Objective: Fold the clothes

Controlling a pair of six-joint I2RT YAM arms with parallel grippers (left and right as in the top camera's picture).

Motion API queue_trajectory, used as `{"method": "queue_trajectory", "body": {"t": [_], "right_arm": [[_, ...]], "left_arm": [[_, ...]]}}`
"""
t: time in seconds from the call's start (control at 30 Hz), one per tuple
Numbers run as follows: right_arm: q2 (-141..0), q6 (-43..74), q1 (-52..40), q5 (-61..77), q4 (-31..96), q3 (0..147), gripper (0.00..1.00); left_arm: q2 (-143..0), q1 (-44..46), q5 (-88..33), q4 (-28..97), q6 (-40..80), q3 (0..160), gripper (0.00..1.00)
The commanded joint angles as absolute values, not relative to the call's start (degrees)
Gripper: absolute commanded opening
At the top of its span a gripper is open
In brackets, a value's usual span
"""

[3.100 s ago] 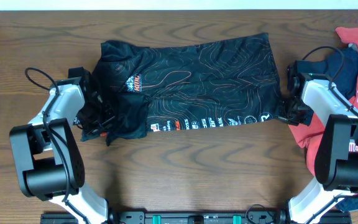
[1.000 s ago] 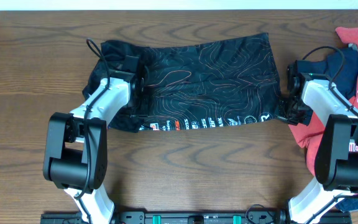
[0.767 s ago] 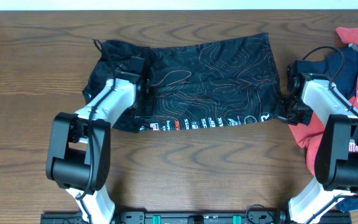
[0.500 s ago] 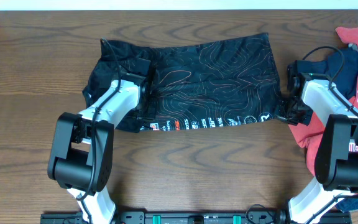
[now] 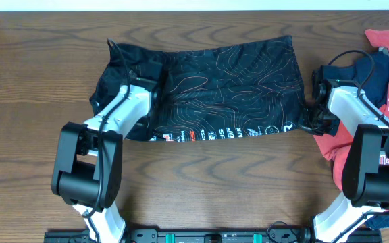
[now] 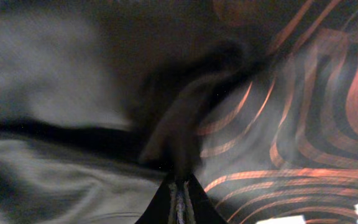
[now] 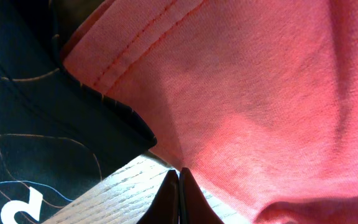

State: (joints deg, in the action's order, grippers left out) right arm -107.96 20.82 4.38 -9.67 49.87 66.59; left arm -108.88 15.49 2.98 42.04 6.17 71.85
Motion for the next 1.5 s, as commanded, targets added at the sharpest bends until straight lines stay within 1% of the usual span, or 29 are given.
{"method": "queue_trajectory", "body": {"t": [0.0, 0.03, 0.07, 0.1, 0.13, 0.17, 0.2, 0.37, 0.47, 0.57, 0.6, 0.67, 0.7, 0.83, 0.97, 1.1, 1.13, 1.17, 1.2, 1.23, 1.43, 1.47], "right_arm": [[-108.14, 21.82, 4.54, -9.65, 49.69, 66.41, 0.01], [-108.14, 21.82, 4.54, -9.65, 49.65, 66.41, 0.01], [-108.14, 21.82, 4.54, -9.65, 49.63, 66.41, 0.01], [-108.14, 21.82, 4.54, -9.63, 49.65, 66.41, 0.01], [-108.14, 21.82, 4.54, -9.63, 49.74, 66.41, 0.01], [-108.14, 21.82, 4.54, -9.65, 49.78, 66.41, 0.01], [-108.14, 21.82, 4.54, -9.65, 49.91, 66.41, 0.02], [-108.14, 21.12, 4.54, -9.52, 48.95, 66.41, 0.05], [-108.14, 18.24, 4.54, -6.96, 47.29, 66.41, 0.06], [-108.14, 16.43, 4.54, -5.19, 44.95, 66.41, 0.11], [-108.14, 16.38, 4.54, -4.82, 44.21, 66.41, 0.15], [-108.14, 16.14, 4.54, -3.46, 42.76, 66.41, 0.26], [-108.14, 15.81, 4.54, -2.66, 42.37, 66.41, 0.29], [-108.14, 13.39, 4.54, 0.36, 41.39, 66.41, 0.35], [-108.14, 12.08, 4.54, 0.91, 41.04, 66.41, 0.35], [-108.14, 12.08, 4.54, 0.91, 40.75, 66.41, 0.33], [-108.14, 12.08, 4.54, 0.91, 40.69, 66.41, 0.36], [-108.14, 12.08, 4.54, 0.93, 40.62, 66.41, 0.40], [-108.14, 12.08, 4.54, 0.93, 40.49, 66.41, 0.51], [-108.14, 12.08, 4.54, 0.95, 40.47, 66.41, 0.57], [-108.14, 11.03, 4.36, 2.76, 40.18, 66.39, 0.57], [-108.14, 10.98, 4.32, 3.29, 40.01, 66.35, 0.55]], "left_arm": [[-105.54, 15.03, 2.98, 39.94, 7.40, 76.93, 0.05], [-105.51, 15.09, 1.69, 39.20, 7.40, 77.32, 0.07], [-105.54, 15.20, 0.62, 38.85, 7.40, 77.45, 0.13], [-105.56, 15.25, -0.08, 39.07, 7.49, 77.34, 0.31], [-105.56, 15.25, -0.14, 39.83, 7.53, 77.14, 0.42], [-105.56, 15.22, -0.12, 40.71, 7.53, 77.06, 0.47], [-105.56, 15.07, 0.23, 42.19, 7.51, 77.06, 0.49], [-104.71, 11.55, 6.61, 49.67, 10.02, 77.10, 0.48], [-103.92, 6.66, 6.96, 52.73, 14.92, 77.10, 0.48], [-104.07, 1.28, 5.43, 53.17, 19.22, 76.82, 0.48], [-104.12, -0.27, 4.14, 52.82, 19.22, 76.53, 0.48], [-104.16, -2.94, 2.31, 52.62, 19.25, 75.72, 0.49], [-104.18, -4.25, 1.91, 52.71, 19.86, 75.16, 0.49], [-104.20, -8.95, 1.96, 52.77, 23.22, 72.01, 0.52], [-104.25, -12.49, -0.95, 47.48, 25.15, 67.81, 0.56], [-104.84, -13.21, -4.34, 42.35, 24.69, 63.83, 0.56], [-105.08, -13.21, -4.34, 40.97, 24.71, 62.57, 0.56], [-105.25, -13.21, -4.56, 39.77, 24.71, 61.47, 0.56], [-105.51, -13.21, -5.23, 38.06, 24.49, 60.14, 0.56], [-105.65, -13.21, -6.59, 36.56, 23.49, 59.22, 0.56], [-105.75, -13.21, -15.31, 31.38, 17.72, 58.13, 0.55], [-105.75, -13.21, -15.94, 31.09, 17.21, 58.13, 0.50]]}}
